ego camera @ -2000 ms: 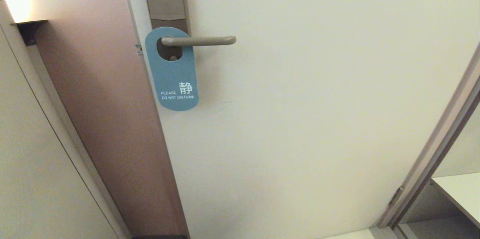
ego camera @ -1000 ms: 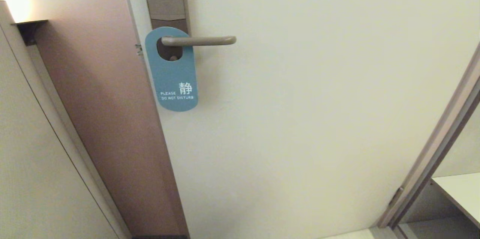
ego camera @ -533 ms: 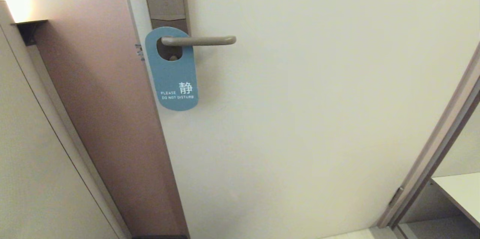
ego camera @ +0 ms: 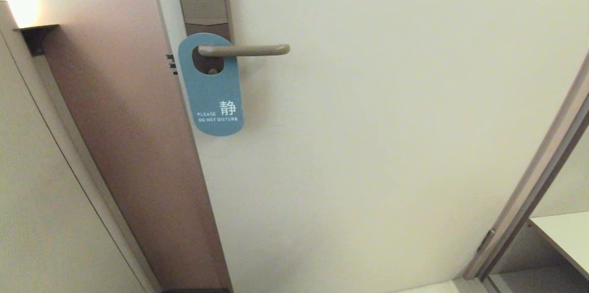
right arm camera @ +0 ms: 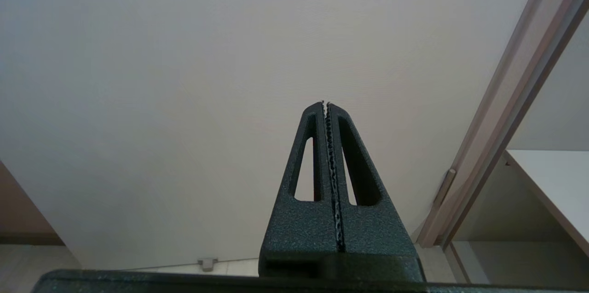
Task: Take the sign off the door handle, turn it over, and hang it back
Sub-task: Take down the sign
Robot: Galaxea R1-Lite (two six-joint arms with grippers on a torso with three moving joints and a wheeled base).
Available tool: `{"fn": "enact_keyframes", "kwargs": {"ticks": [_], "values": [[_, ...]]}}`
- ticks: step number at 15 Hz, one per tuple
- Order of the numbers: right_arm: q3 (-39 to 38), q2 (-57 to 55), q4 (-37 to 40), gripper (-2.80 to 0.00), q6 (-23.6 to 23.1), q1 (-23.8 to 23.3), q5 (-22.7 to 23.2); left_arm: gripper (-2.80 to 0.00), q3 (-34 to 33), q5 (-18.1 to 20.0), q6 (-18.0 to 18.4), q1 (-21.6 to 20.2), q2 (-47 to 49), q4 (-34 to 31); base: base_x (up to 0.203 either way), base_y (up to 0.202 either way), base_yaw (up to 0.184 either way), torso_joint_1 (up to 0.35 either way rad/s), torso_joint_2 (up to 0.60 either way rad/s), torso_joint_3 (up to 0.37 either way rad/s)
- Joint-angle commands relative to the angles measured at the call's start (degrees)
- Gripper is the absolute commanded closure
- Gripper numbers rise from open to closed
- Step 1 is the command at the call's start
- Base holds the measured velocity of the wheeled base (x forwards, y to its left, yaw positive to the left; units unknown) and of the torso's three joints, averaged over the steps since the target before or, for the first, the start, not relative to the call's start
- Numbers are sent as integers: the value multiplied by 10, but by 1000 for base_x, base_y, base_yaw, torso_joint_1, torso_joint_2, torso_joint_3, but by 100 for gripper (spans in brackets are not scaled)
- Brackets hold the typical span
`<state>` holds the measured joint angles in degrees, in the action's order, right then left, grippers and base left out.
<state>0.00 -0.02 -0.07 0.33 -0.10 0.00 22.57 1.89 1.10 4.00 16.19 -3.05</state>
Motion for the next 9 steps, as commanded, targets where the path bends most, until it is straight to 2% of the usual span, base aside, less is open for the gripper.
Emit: {"fn": "enact_keyframes", "kwargs": {"ticks": [1,5,9], "values": [[0,0,0,0,0,0,0,0,38,-1,0,22,68,0,0,0,0,0,0,0],[0,0,0,0,0,-1,0,0,101,-1,-3,33,149,2,0,0,0,0,0,0],[0,0,0,0,0,-1,0,0,158,0,-29,33,238,29,0,0,0,0,0,0]]}}
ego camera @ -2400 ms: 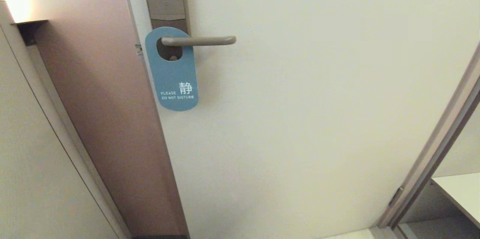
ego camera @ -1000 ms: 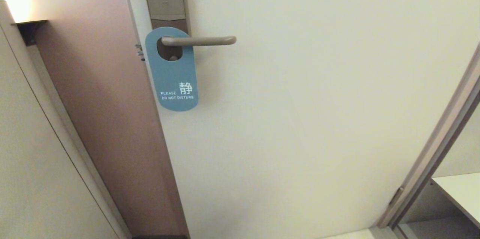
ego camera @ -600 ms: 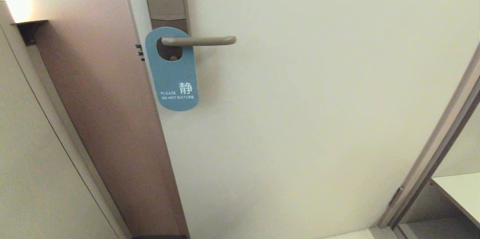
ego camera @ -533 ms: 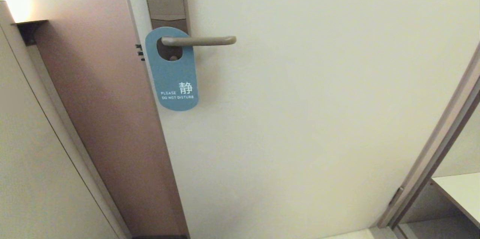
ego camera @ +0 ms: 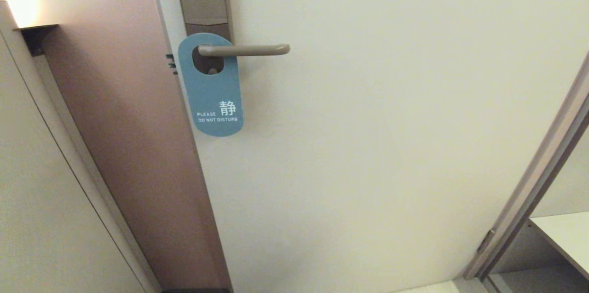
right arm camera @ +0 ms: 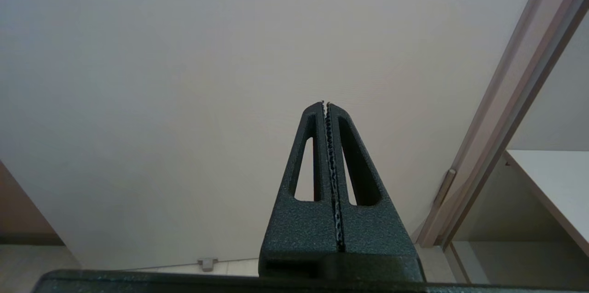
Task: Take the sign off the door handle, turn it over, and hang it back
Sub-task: Take down the sign
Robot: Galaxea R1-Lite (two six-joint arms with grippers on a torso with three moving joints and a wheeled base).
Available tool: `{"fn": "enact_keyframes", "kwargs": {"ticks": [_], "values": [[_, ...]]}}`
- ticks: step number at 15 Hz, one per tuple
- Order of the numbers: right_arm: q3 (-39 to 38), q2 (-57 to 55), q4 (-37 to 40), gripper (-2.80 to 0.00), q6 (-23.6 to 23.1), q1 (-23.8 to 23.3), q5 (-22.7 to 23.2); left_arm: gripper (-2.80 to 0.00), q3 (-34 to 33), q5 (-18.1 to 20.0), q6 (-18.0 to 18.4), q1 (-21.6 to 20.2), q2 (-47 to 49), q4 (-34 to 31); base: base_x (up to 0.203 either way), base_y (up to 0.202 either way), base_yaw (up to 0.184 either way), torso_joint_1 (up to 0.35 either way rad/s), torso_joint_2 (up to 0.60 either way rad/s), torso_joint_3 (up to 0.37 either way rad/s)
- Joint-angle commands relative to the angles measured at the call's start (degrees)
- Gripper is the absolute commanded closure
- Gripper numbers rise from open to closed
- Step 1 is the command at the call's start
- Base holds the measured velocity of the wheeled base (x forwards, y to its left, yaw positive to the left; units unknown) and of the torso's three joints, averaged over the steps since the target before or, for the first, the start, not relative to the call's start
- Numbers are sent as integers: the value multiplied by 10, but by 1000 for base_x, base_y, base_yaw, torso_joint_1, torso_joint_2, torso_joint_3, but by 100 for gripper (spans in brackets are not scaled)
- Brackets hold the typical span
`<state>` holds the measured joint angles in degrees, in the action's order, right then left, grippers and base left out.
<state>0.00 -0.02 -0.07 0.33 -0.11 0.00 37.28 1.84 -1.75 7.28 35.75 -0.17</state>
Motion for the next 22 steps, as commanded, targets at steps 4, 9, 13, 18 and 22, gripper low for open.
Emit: {"fn": "enact_keyframes", "kwargs": {"ticks": [4,9,13,18,22], "values": [[0,0,0,0,0,0,0,0,32,-3,0,-2,112,29,0,0,0,0,0,0],[0,0,0,0,0,0,0,0,52,41,-3,-2,189,53,0,0,0,0,0,0],[0,0,0,0,0,0,0,0,72,112,-5,-2,251,81,0,0,0,0,0,0],[0,0,0,0,0,-1,0,0,135,190,-33,-2,337,115,0,0,0,0,0,0],[0,0,0,0,0,0,0,0,145,251,-77,-3,372,157,0,0,0,0,0,0]]}}
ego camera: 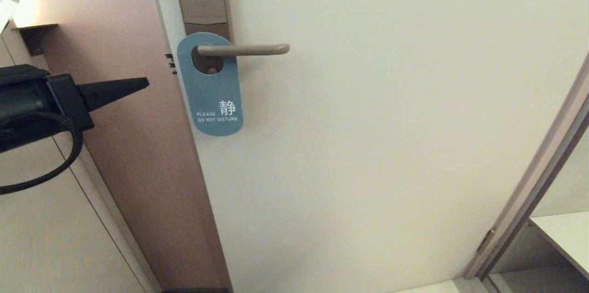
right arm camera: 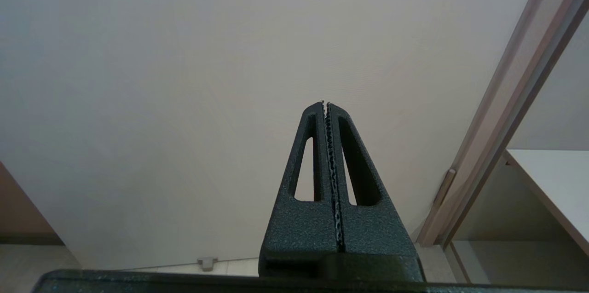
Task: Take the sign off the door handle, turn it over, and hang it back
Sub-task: Take down the sign
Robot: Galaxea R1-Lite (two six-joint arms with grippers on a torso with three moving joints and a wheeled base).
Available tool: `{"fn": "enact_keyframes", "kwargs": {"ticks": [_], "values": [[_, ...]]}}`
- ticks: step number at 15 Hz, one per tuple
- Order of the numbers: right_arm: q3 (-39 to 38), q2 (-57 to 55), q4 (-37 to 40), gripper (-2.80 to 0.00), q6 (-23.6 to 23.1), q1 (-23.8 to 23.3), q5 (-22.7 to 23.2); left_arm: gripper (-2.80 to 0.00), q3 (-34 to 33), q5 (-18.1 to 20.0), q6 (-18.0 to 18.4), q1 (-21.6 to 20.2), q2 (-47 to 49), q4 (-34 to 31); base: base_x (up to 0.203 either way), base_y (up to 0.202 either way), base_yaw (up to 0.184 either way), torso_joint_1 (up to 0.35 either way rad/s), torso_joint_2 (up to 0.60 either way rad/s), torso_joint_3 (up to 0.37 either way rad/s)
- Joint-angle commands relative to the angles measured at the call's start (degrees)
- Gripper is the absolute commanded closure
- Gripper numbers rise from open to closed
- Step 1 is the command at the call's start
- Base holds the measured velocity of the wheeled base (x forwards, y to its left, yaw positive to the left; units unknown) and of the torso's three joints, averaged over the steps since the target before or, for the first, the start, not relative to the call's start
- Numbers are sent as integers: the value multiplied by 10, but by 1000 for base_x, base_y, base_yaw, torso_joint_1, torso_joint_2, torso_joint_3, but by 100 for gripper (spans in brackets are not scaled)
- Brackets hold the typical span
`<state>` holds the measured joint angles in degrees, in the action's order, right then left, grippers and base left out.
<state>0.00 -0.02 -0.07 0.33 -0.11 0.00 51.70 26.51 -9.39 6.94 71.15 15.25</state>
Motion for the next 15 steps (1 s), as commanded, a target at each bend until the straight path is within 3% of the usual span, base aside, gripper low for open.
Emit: {"fn": "enact_keyframes", "kwargs": {"ticks": [1,9,10,15], "values": [[0,0,0,0,0,0,0,0,2,17,-3,0,22,4,0,0,0,0,0,0],[0,0,0,0,0,-1,0,0,-19,24,-5,-3,63,5,0,0,0,0,0,0],[0,0,0,0,0,-1,0,-280,-24,24,-5,-3,63,6,0,0,0,0,0,0],[0,0,0,0,0,-1,0,-280,-58,31,-5,-3,60,55,0,0,0,0,0,0]]}}
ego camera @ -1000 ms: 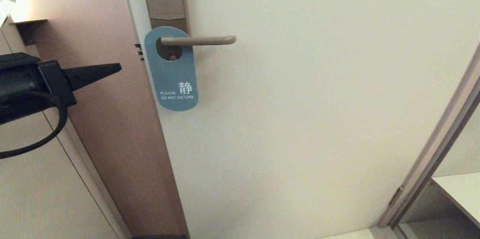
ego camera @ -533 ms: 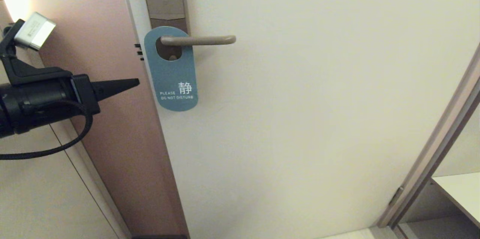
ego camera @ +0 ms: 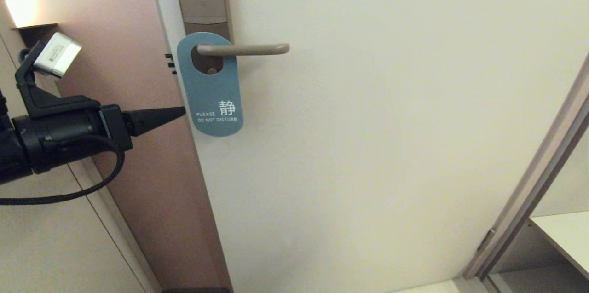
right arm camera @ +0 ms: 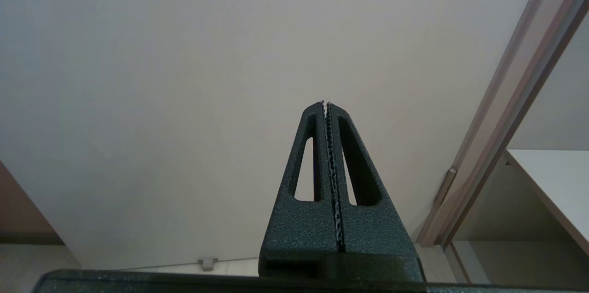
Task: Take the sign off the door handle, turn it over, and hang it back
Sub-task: Take down the sign
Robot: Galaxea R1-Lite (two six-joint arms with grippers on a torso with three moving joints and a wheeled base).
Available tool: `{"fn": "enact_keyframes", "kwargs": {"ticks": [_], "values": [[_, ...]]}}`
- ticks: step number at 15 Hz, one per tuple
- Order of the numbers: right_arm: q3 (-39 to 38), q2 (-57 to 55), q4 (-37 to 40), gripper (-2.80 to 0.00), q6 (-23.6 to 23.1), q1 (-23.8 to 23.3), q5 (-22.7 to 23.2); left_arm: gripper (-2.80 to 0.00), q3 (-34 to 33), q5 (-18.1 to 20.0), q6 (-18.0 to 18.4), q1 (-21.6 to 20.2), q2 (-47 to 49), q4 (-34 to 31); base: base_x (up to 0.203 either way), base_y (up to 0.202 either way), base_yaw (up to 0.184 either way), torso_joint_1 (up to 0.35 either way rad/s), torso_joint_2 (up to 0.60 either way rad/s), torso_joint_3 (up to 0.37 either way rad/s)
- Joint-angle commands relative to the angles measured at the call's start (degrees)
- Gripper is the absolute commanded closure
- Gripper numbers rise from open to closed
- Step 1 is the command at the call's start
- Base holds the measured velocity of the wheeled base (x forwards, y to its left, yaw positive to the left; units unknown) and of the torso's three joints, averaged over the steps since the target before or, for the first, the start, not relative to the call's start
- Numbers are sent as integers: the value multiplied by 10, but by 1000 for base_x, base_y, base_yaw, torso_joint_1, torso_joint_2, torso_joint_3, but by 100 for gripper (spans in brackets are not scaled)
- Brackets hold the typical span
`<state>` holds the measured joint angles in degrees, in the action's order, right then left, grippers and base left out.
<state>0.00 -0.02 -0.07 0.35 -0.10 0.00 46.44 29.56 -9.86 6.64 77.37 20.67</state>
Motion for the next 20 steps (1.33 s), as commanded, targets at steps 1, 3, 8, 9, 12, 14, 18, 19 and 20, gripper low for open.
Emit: {"fn": "enact_keyframes", "kwargs": {"ticks": [1,3,8,9,12,14,18,19,20], "values": [[0,0,0,0,0,0,0,-280,-20,15,-1,0,-6,22,0,0,0,0,0,0],[0,0,0,0,0,-1,0,-280,-47,43,-1,0,-11,67,0,0,0,0,0,0],[0,0,0,0,0,0,0,-280,-51,46,-1,-2,3,77,0,0,0,0,0,0],[0,0,0,0,0,0,0,-280,-49,46,-1,-8,11,79,0,0,0,0,0,0],[0,0,0,0,0,-1,0,-280,-38,46,-2,-13,41,118,0,0,0,0,0,0],[0,0,0,0,0,0,0,-280,-19,47,-2,-13,58,124,0,0,0,0,0,0],[0,0,0,0,0,0,0,-280,23,71,-2,-10,90,125,0,0,0,0,0,0],[0,0,0,0,0,0,0,-280,30,89,-2,-10,94,125,0,0,0,0,0,0],[0,0,0,0,0,0,0,-280,32,90,-2,-9,98,124,0,0,0,0,0,0]]}}
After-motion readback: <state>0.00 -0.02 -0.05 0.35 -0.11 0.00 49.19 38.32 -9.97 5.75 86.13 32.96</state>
